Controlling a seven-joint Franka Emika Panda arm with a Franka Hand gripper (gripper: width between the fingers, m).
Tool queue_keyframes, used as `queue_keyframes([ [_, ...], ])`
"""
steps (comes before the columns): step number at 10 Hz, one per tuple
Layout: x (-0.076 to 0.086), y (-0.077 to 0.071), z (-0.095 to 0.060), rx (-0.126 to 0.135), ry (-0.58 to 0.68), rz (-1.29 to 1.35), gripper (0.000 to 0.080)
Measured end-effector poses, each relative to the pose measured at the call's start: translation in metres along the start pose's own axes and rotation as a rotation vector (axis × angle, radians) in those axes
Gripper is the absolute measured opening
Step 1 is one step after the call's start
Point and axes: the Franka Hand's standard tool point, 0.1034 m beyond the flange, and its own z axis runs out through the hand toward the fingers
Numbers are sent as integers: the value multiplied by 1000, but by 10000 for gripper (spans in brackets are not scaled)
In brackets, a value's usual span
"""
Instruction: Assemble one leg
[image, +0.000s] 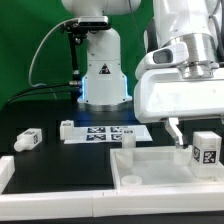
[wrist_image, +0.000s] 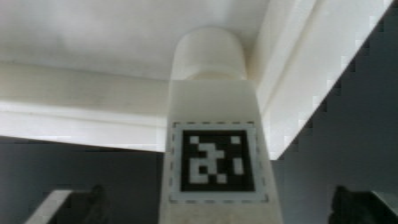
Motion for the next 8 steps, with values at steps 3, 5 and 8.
queue_keyframes([
  [3,14,-1,-6,66,-209,62,648],
  [5,8,9,0,78,-362,62,649],
  [8,5,30,1,28,-559,101,649],
])
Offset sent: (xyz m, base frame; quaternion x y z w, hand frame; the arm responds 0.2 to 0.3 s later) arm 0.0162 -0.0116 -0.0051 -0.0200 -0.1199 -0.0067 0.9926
